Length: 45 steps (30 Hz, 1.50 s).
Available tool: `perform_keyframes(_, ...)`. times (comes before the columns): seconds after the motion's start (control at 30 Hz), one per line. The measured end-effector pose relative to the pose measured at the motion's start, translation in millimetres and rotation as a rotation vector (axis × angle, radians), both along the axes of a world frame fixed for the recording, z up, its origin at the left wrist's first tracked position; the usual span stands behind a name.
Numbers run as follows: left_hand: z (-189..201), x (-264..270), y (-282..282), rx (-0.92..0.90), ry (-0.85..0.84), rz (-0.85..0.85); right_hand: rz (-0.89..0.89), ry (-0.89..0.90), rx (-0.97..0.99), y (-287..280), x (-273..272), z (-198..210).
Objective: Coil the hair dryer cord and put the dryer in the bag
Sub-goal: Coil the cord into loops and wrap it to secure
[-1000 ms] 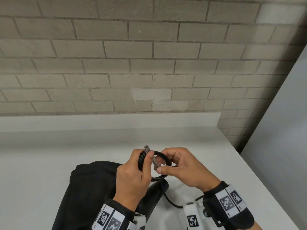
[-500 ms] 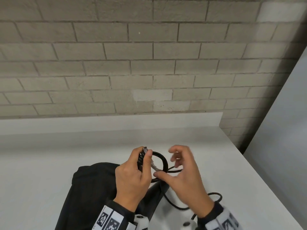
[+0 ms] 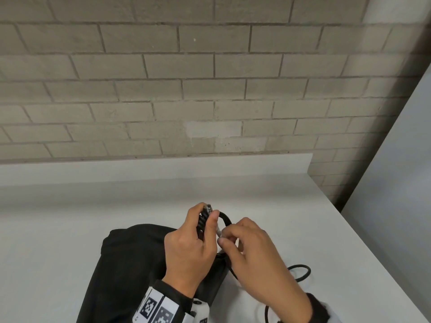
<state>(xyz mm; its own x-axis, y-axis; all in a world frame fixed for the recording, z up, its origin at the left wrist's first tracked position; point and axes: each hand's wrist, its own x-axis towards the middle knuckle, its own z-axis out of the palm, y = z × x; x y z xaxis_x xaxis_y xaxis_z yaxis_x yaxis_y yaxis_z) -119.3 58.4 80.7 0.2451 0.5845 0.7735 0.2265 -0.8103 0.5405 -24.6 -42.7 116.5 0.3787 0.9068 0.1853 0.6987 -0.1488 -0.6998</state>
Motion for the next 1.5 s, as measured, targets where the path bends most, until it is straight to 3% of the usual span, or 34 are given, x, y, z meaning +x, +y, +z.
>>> perform_keyframes(0.27,2,-2,3,0.015,-0.033,-0.021,0.165,0.537,-0.114,-5,14,36)
perform_keyframes(0.57,4,-4,1,-0.001,-0.014,-0.048,0.193,0.935,-0.145,-6,24,32)
perform_keyframes(0.7,5,-4,3,-0.007,0.000,-0.017,0.227,0.849,-0.005,-15,19,15)
perform_keyframes(0.77,5,-5,3,-0.018,0.008,-0.022,0.161,0.617,0.085,-18,16,-3)
perform_keyframes(0.87,7,-4,2,-0.028,0.001,-0.036,0.036,0.109,0.252,-16,10,-30)
perform_keyframes(1.0,7,-4,1,-0.035,-0.003,-0.039,0.015,-0.139,0.362,-16,7,-50)
perform_keyframes(1.07,5,-6,2,-0.036,0.012,-0.039,-0.053,-0.040,0.369,-18,4,-45)
perform_keyframes(1.13,3,-6,4,-0.036,0.028,-0.022,-0.099,0.209,0.350,-21,3,-37)
perform_keyframes(1.27,4,-7,6,-0.014,0.041,-0.011,0.035,0.849,0.354,-27,12,-13)
perform_keyframes(1.33,3,-8,4,-0.015,0.044,-0.028,0.121,1.065,0.312,-30,17,-11)
perform_keyframes(1.4,2,-8,5,-0.032,0.035,-0.027,0.220,1.008,0.309,-32,22,-17)
perform_keyframes(1.5,3,-8,10,-0.059,0.021,-0.021,0.288,0.693,0.304,-39,24,-31)
